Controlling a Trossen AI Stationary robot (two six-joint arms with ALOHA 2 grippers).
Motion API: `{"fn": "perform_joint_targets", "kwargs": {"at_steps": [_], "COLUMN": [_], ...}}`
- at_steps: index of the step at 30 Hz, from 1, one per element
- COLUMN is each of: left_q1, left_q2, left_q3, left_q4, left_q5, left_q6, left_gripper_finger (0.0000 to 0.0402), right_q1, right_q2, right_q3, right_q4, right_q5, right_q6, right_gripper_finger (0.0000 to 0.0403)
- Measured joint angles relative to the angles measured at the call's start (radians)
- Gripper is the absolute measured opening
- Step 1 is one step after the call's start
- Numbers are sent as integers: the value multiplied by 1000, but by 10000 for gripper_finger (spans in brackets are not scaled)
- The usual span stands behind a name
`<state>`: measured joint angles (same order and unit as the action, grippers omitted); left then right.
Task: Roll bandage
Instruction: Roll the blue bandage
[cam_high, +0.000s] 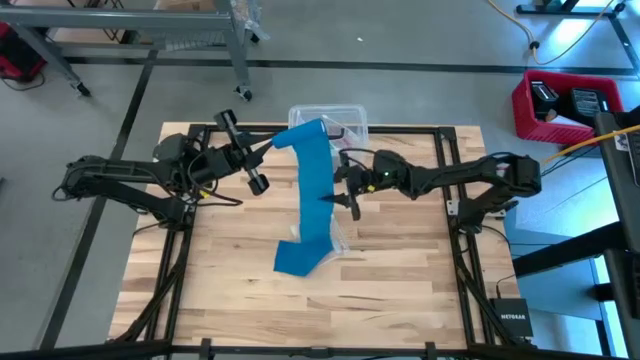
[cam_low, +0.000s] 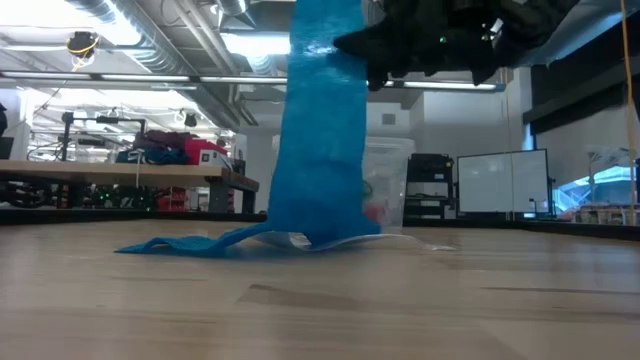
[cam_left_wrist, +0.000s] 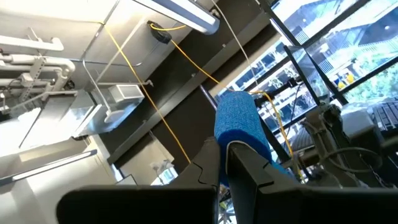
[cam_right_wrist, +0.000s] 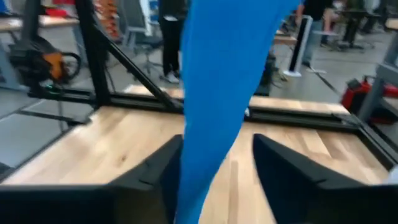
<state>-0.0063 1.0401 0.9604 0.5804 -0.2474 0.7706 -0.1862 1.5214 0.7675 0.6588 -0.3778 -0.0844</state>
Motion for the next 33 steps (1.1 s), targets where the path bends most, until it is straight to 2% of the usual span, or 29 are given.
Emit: {"fn": "perform_joint_targets", "kwargs": {"at_steps": [2,5,6,11,18,23,28,33], "left_q1": [0,0,0,0,14,45,55,39], "left_q2": [0,0,0,-3,-1,13,45,90], "left_q3": [0,0,0,0,0,0,-7,-7], "left_q4": [2,4,8,-16,-181,-362,-409,-510], "left_q5": [0,-5,-13,-143,-263,-275,-273,-273], "left_q6": [0,-3,-7,26,82,2,-48,-84], "left_gripper_finger": [5,5,5,5,5,5,3,2], "right_q1": [18,56,75,215,395,475,512,562], "right_q2": [24,25,16,-66,-209,-231,-214,-218], "right_q3": [5,5,5,5,50,203,376,539], "right_q4": [-10,-57,-75,-91,-221,-474,-686,-821], "right_q5": [46,108,117,143,178,263,310,396], "right_q6": [-17,-79,-98,-108,-55,-85,-131,-201], "right_gripper_finger": [129,31,17,7,4,3,2,2]}}
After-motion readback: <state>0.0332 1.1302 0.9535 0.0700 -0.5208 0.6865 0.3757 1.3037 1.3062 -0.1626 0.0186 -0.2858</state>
